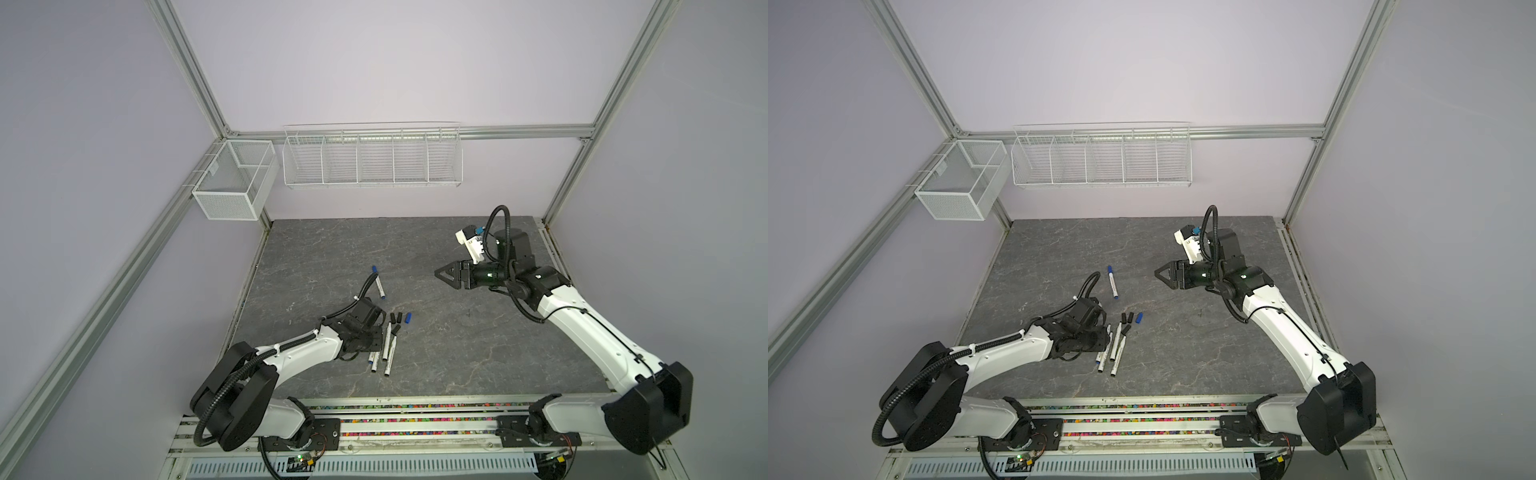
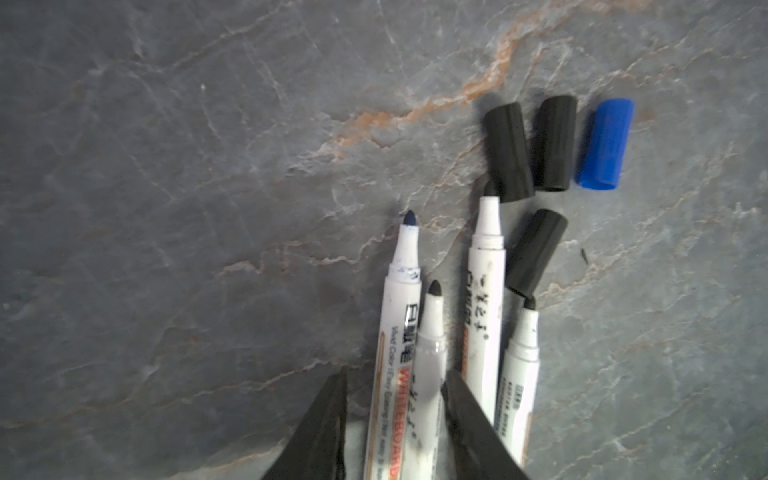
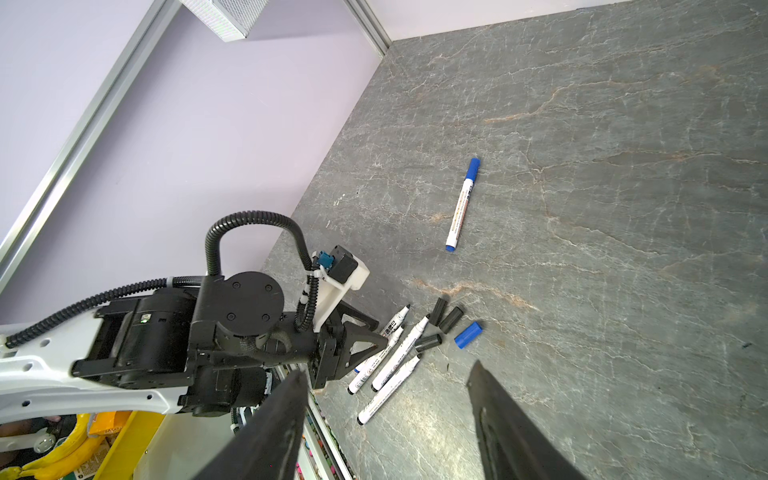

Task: Insert the pens into the pen caps
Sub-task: 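Move the left gripper over the marker pile and lower it onto a white marker, then close the left gripper on a white marker in the pile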

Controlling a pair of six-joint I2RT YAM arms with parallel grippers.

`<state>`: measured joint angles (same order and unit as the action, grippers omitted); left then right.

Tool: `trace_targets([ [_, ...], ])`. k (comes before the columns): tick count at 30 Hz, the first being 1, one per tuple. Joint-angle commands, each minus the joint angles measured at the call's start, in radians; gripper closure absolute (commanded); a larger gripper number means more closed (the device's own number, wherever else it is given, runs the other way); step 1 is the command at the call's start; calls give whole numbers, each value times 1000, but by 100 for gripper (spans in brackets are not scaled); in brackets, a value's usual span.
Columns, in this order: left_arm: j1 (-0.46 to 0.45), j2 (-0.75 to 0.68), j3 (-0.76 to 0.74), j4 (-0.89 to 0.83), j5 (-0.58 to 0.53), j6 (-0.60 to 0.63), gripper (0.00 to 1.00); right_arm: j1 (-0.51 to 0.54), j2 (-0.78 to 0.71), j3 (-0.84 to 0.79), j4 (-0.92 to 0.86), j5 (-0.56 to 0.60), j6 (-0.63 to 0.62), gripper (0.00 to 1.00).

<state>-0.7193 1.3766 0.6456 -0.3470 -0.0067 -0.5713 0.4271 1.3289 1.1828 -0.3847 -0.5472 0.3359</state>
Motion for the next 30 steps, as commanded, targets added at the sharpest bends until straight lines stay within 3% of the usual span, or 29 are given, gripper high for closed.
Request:
trace_targets([
  [1,-2,-36,-17,27,2,-4,61,-1,-8,-14,4,-24,-23,35],
  [7,-2,-58,-26,-5,-61,-17,63,1,-2,-13,0,-28,-24,35],
  [22,-3,112,-10,-43,-63,-5,67,1,-4,-12,-8,-25,-31,35],
  [27,-5,125,7,-90,-86,-16,86,0,-6,-9,-6,-5,-25,35],
  [30,-5,111,44,-112,-96,-5,92,-1,-6,-4,-5,8,-23,35],
])
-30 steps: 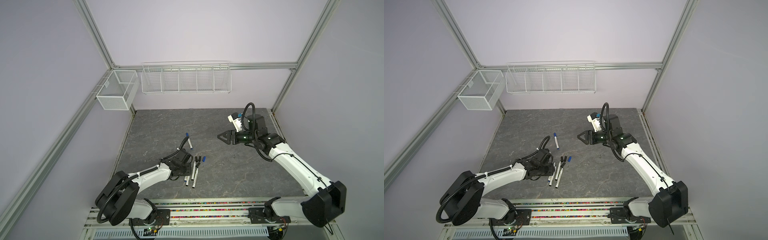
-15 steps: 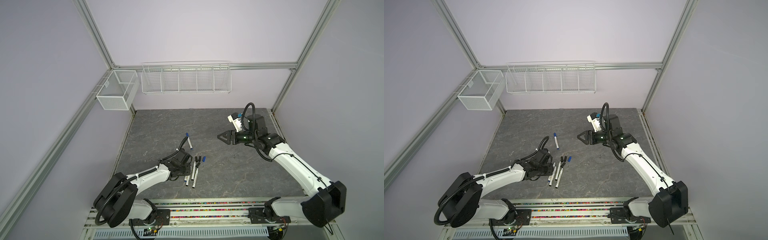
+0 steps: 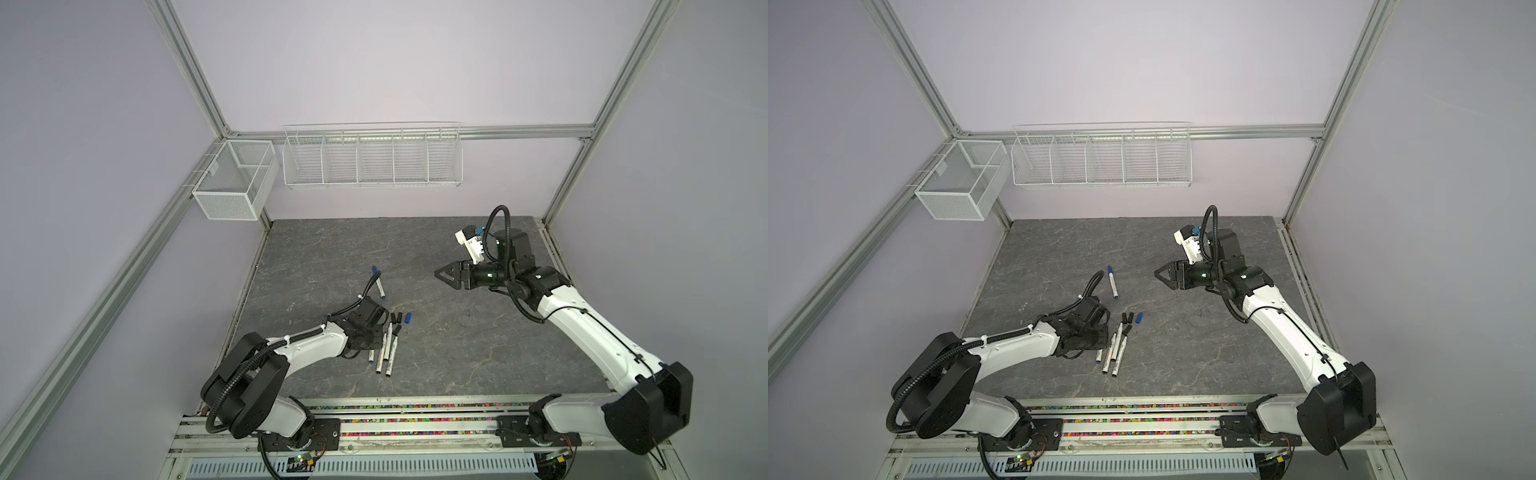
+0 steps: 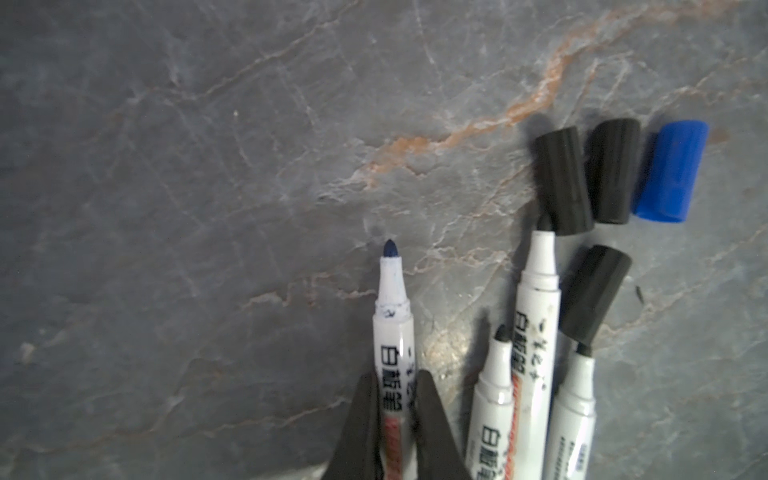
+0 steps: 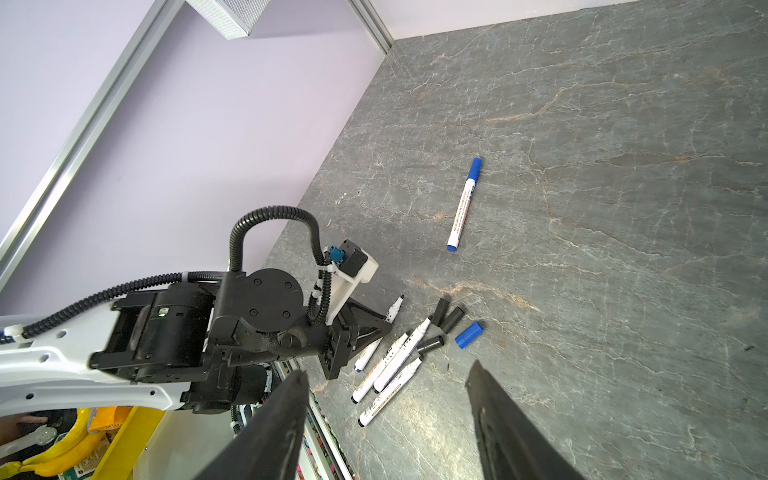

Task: Insert the pens into the pen caps
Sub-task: 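Close the left gripper on a white marker in the pile, then lift the white marker upright with the left gripper while the right gripper approaches it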

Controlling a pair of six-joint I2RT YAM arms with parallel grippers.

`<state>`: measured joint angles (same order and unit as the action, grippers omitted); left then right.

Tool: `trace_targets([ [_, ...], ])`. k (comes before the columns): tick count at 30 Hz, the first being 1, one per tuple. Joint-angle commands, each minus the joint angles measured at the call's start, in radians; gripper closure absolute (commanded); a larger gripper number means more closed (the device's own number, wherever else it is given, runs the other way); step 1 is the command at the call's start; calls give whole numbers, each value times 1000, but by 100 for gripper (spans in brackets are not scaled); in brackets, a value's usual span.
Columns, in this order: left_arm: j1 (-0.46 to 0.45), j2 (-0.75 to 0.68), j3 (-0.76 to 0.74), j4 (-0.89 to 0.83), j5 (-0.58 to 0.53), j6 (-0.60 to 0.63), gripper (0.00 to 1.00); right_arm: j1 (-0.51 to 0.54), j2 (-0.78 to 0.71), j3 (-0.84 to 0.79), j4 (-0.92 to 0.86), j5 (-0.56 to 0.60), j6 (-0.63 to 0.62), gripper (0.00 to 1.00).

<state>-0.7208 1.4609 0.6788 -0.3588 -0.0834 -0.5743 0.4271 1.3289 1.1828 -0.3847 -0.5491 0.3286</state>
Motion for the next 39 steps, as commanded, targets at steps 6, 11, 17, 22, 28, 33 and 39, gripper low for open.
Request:
trace_targets([
  [6,-2,-46,141,-139,-19,69,100,-1,-16,3,-5,20,-9,35],
  [11,-2,-177,202,26,165,159,100,-1,-12,9,-5,9,-5,35],
  [17,-3,-188,230,254,332,165,100,13,17,28,43,-51,27,35],
  [22,-6,-164,262,319,372,150,100,45,49,63,72,-69,42,35],
  [28,-18,-168,266,387,365,143,100,67,116,97,70,-73,41,36],
  [33,-33,-155,281,415,364,141,100,76,157,127,92,-82,47,40],
  [39,-45,-135,291,451,365,130,100,93,195,149,102,-98,56,51],
])
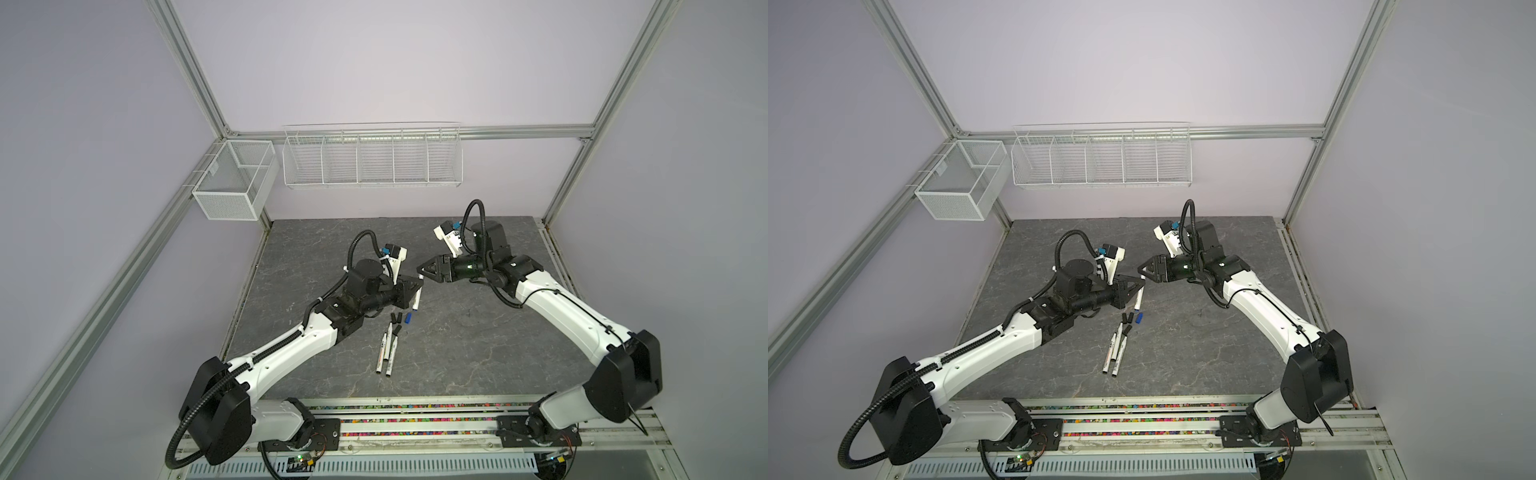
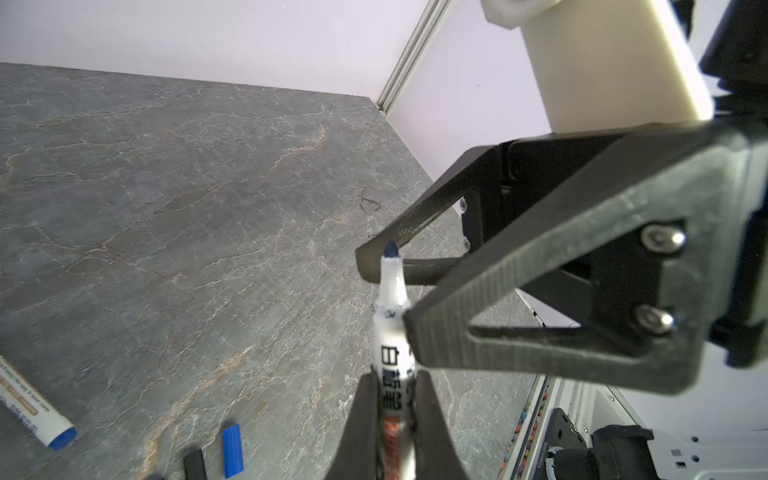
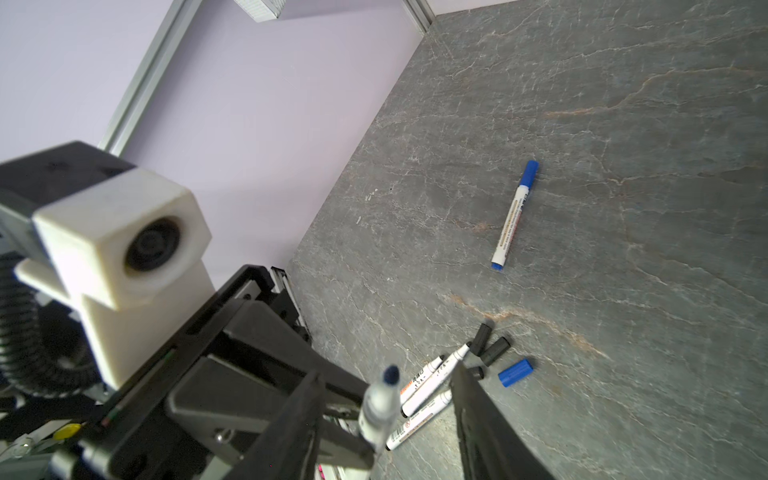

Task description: Insert the pens into the pen caps

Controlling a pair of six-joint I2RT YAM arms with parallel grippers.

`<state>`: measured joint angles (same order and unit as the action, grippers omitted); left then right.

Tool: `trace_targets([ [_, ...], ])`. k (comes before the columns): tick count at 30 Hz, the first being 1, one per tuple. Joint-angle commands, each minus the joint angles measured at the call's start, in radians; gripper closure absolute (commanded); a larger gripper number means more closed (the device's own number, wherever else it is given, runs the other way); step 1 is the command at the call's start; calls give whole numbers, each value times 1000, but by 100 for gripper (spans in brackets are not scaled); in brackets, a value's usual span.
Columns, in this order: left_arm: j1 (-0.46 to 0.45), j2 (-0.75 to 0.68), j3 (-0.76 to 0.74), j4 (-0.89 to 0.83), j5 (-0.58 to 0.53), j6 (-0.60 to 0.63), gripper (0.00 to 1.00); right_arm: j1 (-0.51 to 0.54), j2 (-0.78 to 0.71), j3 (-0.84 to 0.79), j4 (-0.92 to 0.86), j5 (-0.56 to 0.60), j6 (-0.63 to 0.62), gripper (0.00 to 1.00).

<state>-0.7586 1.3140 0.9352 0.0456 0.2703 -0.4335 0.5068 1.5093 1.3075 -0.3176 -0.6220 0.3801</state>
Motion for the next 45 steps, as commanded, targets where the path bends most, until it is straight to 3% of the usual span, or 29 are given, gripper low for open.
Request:
trace_targets([
  [1,-8,17,36,56,12,-14,100,16,17,24,39,-25,9,53],
  [10,-10,44,59,111,11,-29,100,27,26,9,79,-8,41,77],
  [17,-11,60,74,87,9,-25,100,15,-4,-8,106,2,58,86],
  [18,-11,64,77,78,12,-24,94,14,-9,-10,110,2,63,87],
  [19,-11,69,79,70,18,-22,76,10,-16,-12,113,2,65,87],
  [20,-11,74,83,62,20,-19,70,8,-20,-12,115,0,68,87],
  [22,-11,84,88,48,27,-14,61,3,-30,-12,118,-5,72,87],
  [25,-11,97,97,39,38,-6,58,-2,-42,-11,124,-13,78,88],
  [33,-13,120,122,47,60,-5,68,-6,-57,-20,114,-7,74,88],
  [39,-13,117,127,47,80,-9,98,-13,-58,-25,113,-4,72,87],
  [41,-13,116,125,36,77,-4,100,-15,-60,-24,111,-3,68,83],
  [43,-13,110,112,28,44,-10,100,-15,-67,-26,99,14,55,59],
  [45,-12,93,91,18,-38,-25,100,-16,-79,-33,73,63,36,44],
])
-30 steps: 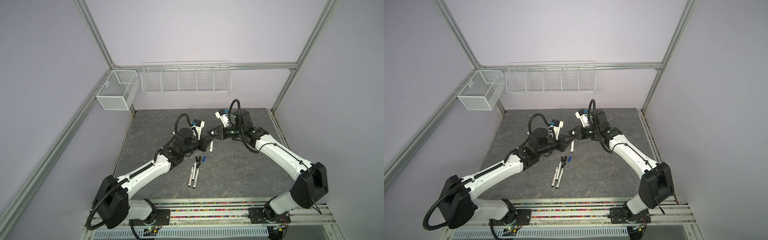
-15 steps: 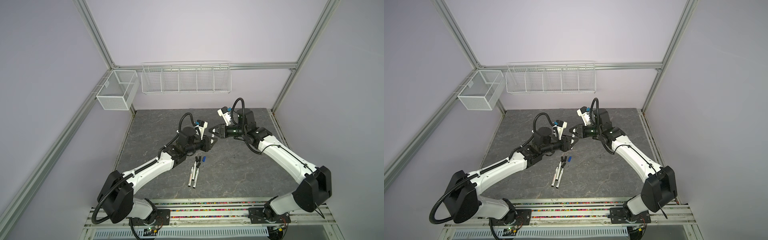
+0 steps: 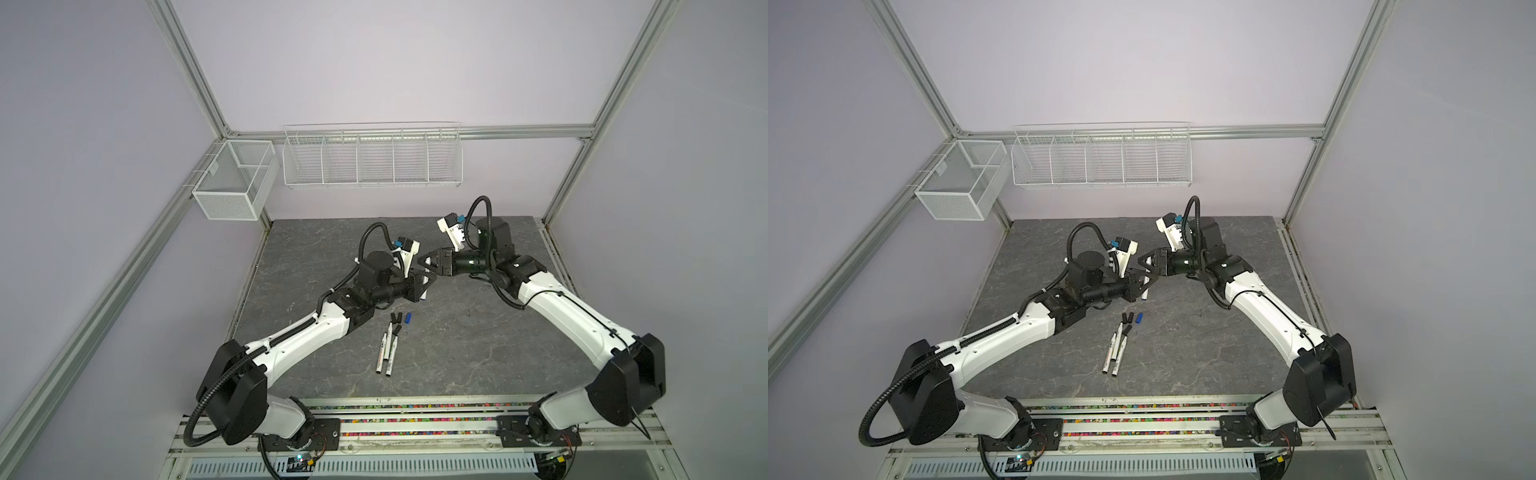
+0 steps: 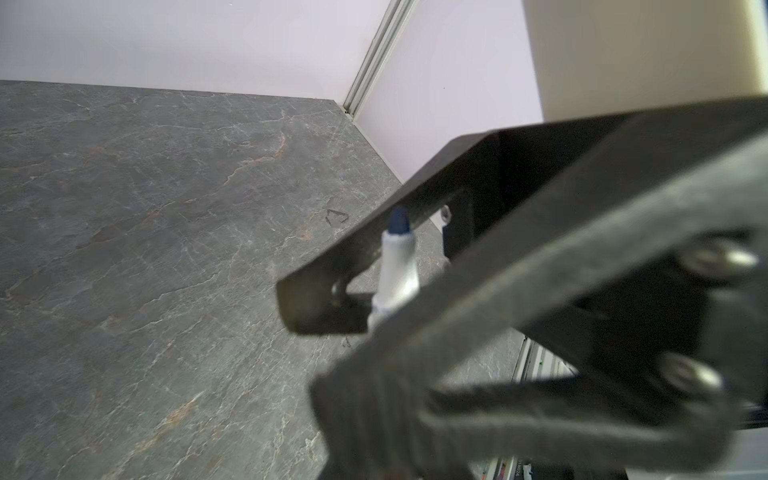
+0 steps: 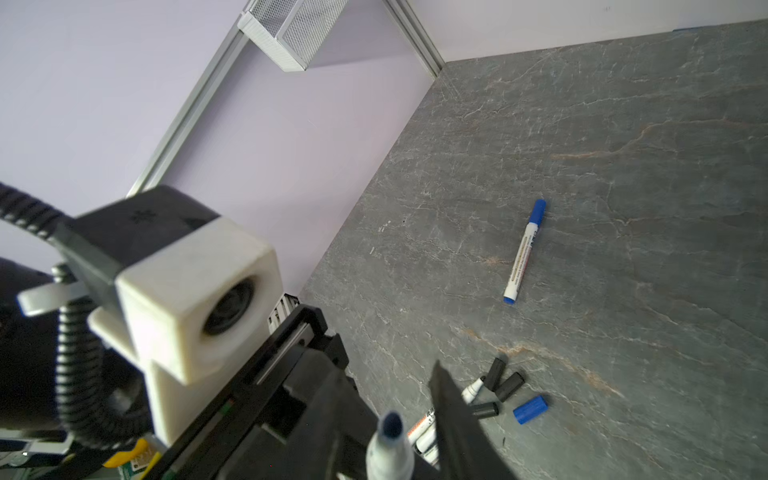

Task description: Insert the pens into the pen caps

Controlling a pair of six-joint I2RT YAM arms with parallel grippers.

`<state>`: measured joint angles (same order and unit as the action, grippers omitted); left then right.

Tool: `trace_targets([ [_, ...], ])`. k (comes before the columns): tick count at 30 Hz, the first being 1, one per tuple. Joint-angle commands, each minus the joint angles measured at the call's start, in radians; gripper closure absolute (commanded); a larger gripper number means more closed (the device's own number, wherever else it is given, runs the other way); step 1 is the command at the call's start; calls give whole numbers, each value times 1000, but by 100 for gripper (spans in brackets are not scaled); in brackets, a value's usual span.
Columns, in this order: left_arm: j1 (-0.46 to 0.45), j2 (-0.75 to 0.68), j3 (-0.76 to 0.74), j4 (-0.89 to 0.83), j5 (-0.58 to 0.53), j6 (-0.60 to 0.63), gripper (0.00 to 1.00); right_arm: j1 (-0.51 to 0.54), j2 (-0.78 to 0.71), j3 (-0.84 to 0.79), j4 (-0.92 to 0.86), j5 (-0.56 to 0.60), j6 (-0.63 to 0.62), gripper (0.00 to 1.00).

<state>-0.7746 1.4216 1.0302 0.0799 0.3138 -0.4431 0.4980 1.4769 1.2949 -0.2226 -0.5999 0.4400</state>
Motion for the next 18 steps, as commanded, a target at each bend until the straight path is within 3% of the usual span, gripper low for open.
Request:
trace_targets([
  [1,6,-26,-18,-27,-141,-29,100,-7,-50,-28,-38,71,-37,39],
  [4,17,-75,-71,-79,-357,-88,100,2,-39,-52,-104,152,-92,36],
  [9,61,-184,-179,-151,-605,-215,100,69,75,-61,-242,242,-194,36],
  [13,109,-257,-232,-194,-667,-256,100,153,219,12,-370,317,-287,37],
  [18,112,-299,-243,-212,-684,-228,100,195,387,109,-456,399,-310,38],
])
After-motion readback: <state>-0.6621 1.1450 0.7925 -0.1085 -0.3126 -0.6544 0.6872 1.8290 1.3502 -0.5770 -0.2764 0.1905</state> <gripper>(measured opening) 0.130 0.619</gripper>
